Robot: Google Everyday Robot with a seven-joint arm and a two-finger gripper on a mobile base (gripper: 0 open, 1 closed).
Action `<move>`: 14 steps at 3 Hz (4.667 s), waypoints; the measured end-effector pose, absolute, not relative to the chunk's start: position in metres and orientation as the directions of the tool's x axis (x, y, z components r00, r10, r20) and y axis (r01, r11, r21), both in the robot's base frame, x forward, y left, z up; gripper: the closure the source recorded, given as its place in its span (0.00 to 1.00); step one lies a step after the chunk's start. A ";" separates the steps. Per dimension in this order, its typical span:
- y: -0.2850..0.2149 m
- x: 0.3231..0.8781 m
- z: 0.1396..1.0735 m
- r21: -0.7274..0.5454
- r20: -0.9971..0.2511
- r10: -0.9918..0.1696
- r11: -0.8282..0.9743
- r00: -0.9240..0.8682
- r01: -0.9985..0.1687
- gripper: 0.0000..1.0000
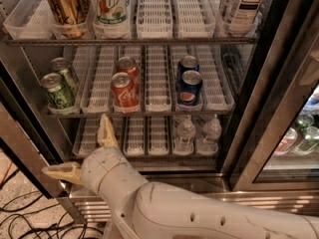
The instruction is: Pick green can from middle shelf of fridge
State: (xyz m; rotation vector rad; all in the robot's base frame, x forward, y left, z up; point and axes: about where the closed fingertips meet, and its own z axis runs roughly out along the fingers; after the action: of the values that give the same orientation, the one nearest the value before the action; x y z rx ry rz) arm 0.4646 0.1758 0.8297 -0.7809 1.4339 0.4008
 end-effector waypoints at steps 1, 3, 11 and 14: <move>0.170 0.465 0.824 -0.226 -0.974 -0.183 0.720 0.135 -0.656 0.00; 0.184 0.483 0.822 -0.218 -0.976 -0.149 0.712 0.161 -0.667 0.00; 0.236 0.581 0.813 -0.262 -0.964 -0.211 0.652 0.162 -0.711 0.16; 0.249 0.602 0.841 -0.296 -0.955 -0.180 0.638 0.236 -0.711 0.26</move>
Offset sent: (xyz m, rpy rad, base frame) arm 0.0205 0.0061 -0.0100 0.1041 -0.0603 -0.0084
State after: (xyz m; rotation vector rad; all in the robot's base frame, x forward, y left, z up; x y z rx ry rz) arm 0.6025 0.2490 0.8410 -0.8485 1.3140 0.4314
